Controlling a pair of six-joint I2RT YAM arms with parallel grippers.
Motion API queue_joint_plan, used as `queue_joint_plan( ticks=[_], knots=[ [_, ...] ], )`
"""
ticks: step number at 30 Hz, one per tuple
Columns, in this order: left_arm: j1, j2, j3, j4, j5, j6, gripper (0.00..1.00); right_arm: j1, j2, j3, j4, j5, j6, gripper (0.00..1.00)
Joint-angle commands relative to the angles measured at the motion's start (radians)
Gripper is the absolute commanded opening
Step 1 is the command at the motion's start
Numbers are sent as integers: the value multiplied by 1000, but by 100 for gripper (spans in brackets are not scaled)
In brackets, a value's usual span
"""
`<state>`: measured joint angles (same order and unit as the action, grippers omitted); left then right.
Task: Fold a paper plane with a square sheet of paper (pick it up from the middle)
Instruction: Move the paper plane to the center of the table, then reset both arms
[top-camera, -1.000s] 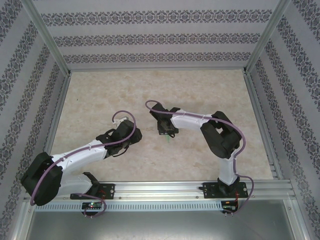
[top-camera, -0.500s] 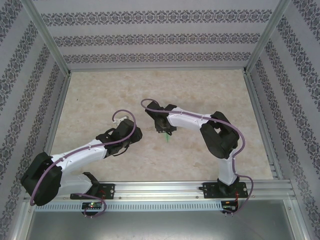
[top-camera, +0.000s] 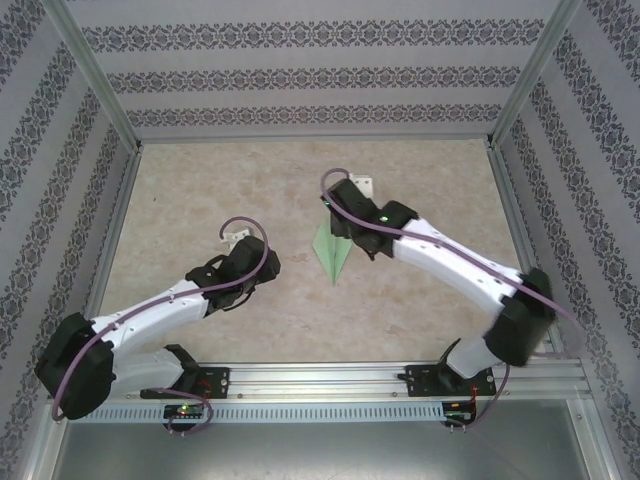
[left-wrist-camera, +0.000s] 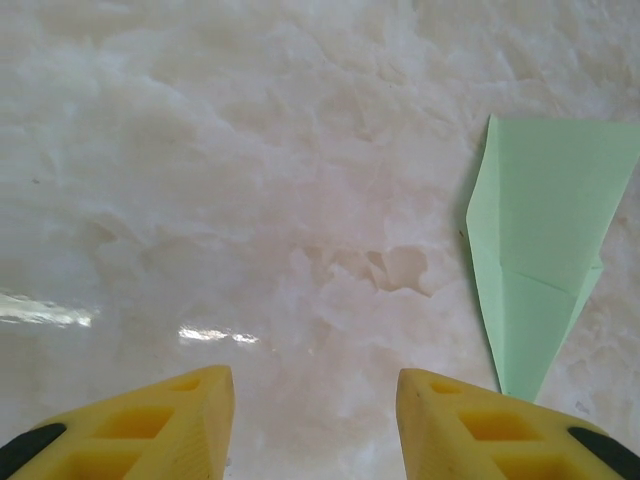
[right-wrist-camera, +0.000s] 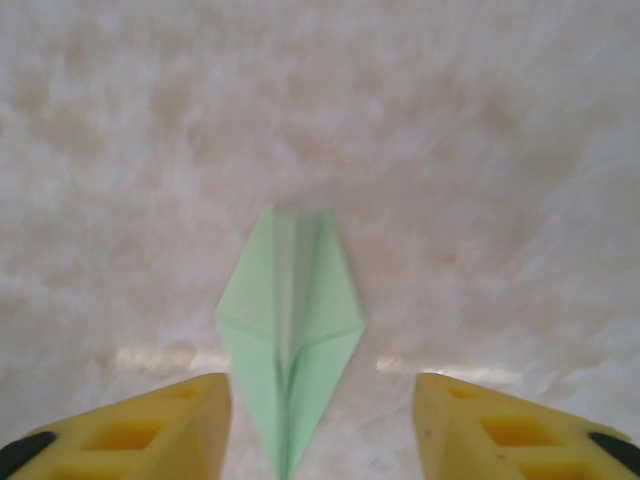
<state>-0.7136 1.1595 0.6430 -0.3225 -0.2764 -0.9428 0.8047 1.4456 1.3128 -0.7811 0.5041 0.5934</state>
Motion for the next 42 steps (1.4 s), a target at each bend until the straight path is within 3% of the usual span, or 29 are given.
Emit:
queue_joint_plan(
  ticks=[1, 3, 5, 9, 12, 18, 23, 30, 36, 38, 40, 42],
  knots=[
    [12, -60, 45, -71, -118, 77, 49, -5, -165, -127, 65, 287, -87, 72],
    [14, -100, 53, -105, -200, 113, 55, -35, -294, -249, 171, 392, -157, 96],
    [18, -135, 52, -117, -276, 173, 69, -108, -400, -367, 275, 405, -228, 98],
    [38, -180, 54, -140, -434, 294, 100, -383, -552, -579, 426, 217, -291, 98],
    [84, -182, 63, -139, -474, 366, 100, -515, -591, -734, 591, 105, -388, 98],
    [194, -162, 53, -94, -522, 471, 100, -584, -551, -854, 742, 62, -524, 98],
    [345, -157, -13, 34, -415, 564, 100, -628, -393, -905, 923, 49, -537, 98],
    [467, -122, -123, 296, -327, 766, 100, -657, -216, -907, 1238, -96, -635, 98],
    [511, -48, -232, 552, -291, 852, 100, -683, -103, -932, 1519, -282, -698, 98],
    [517, -16, -251, 620, -271, 866, 100, -688, -32, -951, 1652, -279, -702, 98],
    [520, 24, -278, 723, -245, 892, 100, -709, -35, -957, 1641, -254, -661, 98],
    [521, 46, -274, 760, -230, 921, 100, -750, -17, -1008, 1722, -357, -651, 98]
  ],
)
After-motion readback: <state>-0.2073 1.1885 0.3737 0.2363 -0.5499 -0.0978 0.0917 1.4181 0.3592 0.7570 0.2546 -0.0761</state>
